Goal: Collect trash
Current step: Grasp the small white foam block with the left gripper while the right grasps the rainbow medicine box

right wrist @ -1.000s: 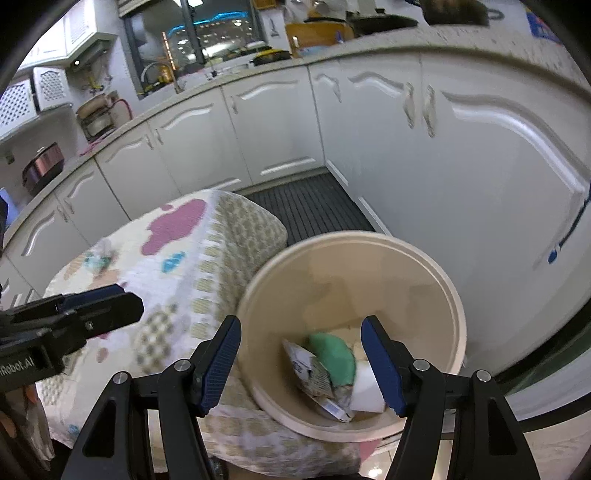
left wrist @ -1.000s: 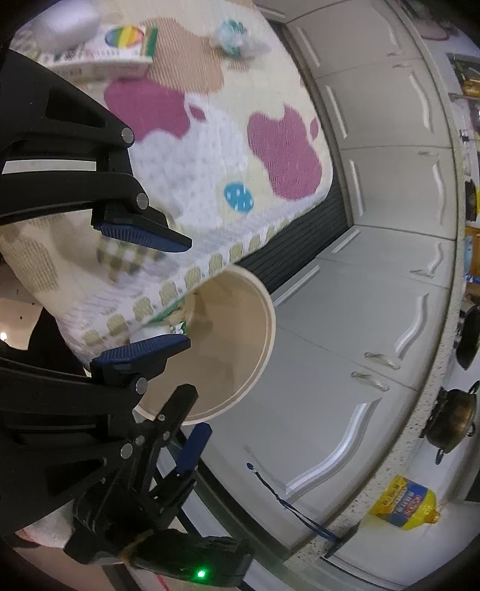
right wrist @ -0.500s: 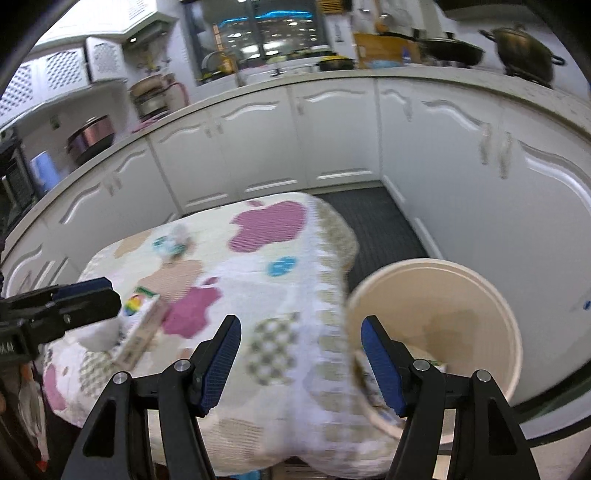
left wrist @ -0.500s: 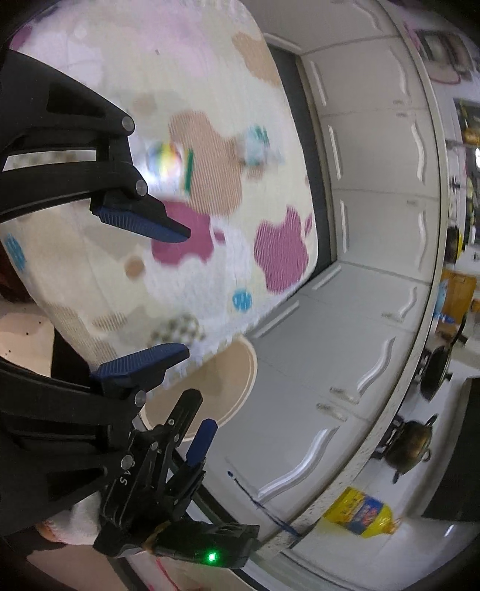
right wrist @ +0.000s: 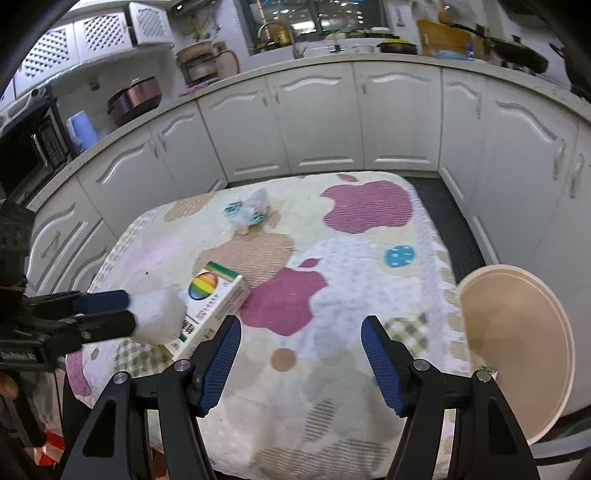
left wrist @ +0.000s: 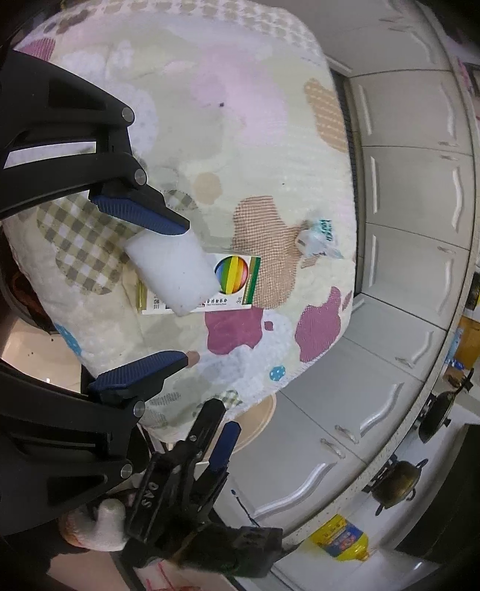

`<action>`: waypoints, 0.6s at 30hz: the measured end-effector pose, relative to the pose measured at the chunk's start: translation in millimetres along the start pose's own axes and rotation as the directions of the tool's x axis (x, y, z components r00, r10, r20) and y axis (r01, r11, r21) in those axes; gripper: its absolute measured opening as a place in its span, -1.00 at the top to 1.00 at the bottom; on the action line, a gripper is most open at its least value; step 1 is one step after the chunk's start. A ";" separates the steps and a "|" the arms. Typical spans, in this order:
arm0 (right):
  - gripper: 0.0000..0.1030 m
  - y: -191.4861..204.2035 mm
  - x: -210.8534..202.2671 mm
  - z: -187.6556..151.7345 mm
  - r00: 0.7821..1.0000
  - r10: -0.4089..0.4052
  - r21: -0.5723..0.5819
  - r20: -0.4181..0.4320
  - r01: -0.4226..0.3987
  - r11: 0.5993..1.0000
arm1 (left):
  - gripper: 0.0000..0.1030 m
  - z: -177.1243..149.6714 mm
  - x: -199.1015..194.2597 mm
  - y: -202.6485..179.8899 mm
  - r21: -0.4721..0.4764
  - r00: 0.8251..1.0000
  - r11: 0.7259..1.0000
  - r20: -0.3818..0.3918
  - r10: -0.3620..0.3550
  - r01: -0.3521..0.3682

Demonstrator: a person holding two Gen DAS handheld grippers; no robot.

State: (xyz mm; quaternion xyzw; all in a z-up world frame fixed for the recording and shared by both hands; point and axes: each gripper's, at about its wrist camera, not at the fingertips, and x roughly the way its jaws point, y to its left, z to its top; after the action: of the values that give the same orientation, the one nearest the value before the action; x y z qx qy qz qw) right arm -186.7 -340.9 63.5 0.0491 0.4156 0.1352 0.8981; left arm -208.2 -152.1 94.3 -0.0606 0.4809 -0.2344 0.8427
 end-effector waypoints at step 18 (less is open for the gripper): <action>-0.27 24.6 28.3 3.8 0.996 0.064 -0.016 -0.057 -0.065 0.998 | 0.42 -1.4 24.6 33.4 -0.051 0.999 0.998 -0.027 0.038 -0.040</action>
State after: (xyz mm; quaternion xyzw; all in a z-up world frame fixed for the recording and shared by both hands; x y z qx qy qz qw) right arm -171.3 -309.2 50.2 0.0508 0.4378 0.1693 0.8815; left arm -187.6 -133.5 63.4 -0.0701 0.4990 -0.2061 0.8388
